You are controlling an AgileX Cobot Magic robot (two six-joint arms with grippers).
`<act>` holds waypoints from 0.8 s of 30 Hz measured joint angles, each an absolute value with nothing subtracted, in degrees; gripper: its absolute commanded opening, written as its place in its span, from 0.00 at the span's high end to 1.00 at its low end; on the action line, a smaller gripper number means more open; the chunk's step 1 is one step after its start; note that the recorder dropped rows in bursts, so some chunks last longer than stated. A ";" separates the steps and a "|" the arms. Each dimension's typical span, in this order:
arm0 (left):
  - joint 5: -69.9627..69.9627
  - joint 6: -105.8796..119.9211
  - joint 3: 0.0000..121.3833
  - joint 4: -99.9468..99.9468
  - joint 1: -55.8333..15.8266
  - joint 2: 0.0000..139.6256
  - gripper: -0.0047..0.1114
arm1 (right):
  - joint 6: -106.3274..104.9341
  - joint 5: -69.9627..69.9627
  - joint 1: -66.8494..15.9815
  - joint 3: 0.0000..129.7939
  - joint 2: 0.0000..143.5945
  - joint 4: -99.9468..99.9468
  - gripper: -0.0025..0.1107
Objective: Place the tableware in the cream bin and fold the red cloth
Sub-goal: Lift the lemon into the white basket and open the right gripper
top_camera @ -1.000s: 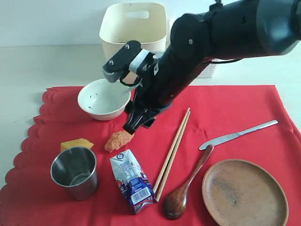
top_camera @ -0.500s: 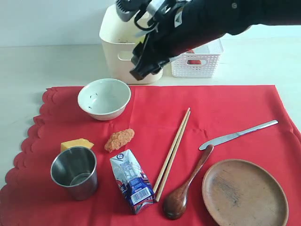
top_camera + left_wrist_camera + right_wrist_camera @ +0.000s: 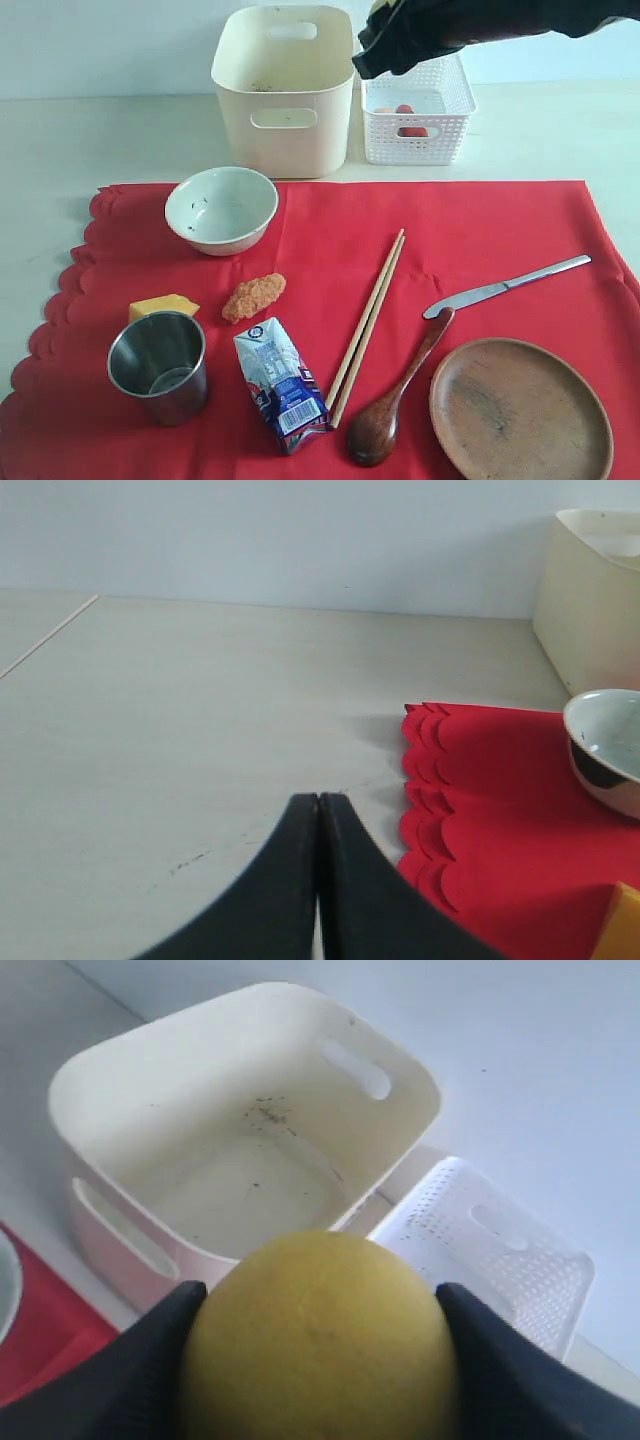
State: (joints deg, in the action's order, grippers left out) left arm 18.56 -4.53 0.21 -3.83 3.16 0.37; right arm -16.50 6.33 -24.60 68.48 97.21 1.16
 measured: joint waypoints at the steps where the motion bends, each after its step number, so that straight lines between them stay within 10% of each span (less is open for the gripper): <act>1: 18.56 -4.53 0.21 -3.83 3.16 0.37 0.95 | -16.50 5.34 -23.90 68.48 97.88 1.16 0.98; 24: 18.56 -4.53 0.21 -3.83 3.16 0.37 0.95 | -16.27 -5.97 -15.78 87.91 123.87 -11.70 0.98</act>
State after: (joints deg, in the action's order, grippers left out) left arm 18.56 -4.53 0.21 -3.83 3.16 0.37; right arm -16.27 -5.97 -15.78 87.91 123.87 -11.70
